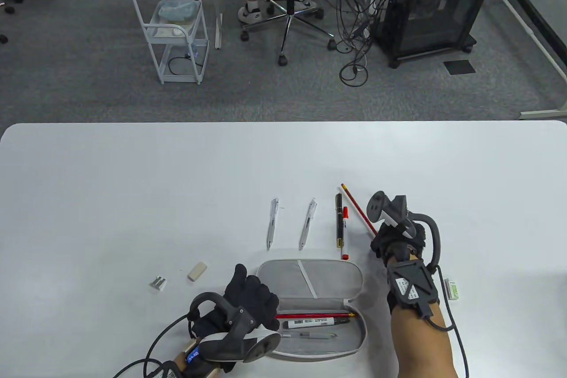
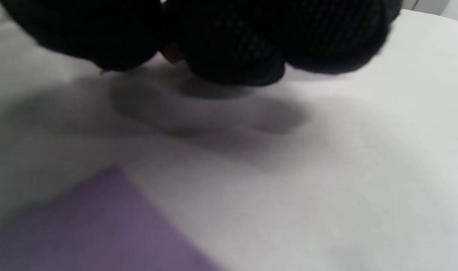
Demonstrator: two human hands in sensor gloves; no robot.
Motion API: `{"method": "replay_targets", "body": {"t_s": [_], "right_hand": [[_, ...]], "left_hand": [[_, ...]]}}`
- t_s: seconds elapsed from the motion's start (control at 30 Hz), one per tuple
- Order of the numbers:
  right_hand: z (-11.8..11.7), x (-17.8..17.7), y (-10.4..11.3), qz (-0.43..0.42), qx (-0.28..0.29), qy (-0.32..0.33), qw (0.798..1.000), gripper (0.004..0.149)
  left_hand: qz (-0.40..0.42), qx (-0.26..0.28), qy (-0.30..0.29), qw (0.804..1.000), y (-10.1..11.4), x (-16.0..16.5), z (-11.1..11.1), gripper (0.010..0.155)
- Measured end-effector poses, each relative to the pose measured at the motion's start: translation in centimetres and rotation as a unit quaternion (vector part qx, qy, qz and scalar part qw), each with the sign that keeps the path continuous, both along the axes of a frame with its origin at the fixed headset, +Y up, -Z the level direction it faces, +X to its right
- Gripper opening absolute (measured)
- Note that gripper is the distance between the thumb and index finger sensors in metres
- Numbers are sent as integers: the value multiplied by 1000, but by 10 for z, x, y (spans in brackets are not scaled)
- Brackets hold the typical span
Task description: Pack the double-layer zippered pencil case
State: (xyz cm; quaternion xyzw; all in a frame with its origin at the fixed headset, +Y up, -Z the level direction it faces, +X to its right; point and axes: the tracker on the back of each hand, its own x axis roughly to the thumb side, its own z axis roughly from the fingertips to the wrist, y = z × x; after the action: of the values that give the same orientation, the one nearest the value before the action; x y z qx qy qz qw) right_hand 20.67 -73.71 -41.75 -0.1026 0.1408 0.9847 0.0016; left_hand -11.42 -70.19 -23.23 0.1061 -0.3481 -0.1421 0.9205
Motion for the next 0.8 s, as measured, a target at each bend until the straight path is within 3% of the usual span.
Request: {"method": "replay_targets", "body": {"t_s": [0.13, 0.27, 0.33, 0.5, 0.67, 0.8], "right_hand": [[40, -13, 31, -9, 99, 118, 988, 52], [105, -42, 60, 53, 166, 277, 945, 52], [135, -56, 64, 65, 166, 336, 925, 52], [184, -81, 44, 88, 112, 423, 895, 52], [200, -95, 17, 143, 84, 458, 873, 52], [202, -102, 14, 164, 77, 464, 867, 52]], "left_hand": [[-4, -2, 32, 999, 1, -13, -11, 54], [4, -17, 83, 996, 0, -33, -29, 55], [9, -24, 109, 994, 0, -44, -36, 55], [33, -31, 147, 988, 4, -62, -42, 55], [33, -31, 159, 986, 4, -65, -44, 55], [22, -36, 165, 985, 0, -61, -47, 55]]}}
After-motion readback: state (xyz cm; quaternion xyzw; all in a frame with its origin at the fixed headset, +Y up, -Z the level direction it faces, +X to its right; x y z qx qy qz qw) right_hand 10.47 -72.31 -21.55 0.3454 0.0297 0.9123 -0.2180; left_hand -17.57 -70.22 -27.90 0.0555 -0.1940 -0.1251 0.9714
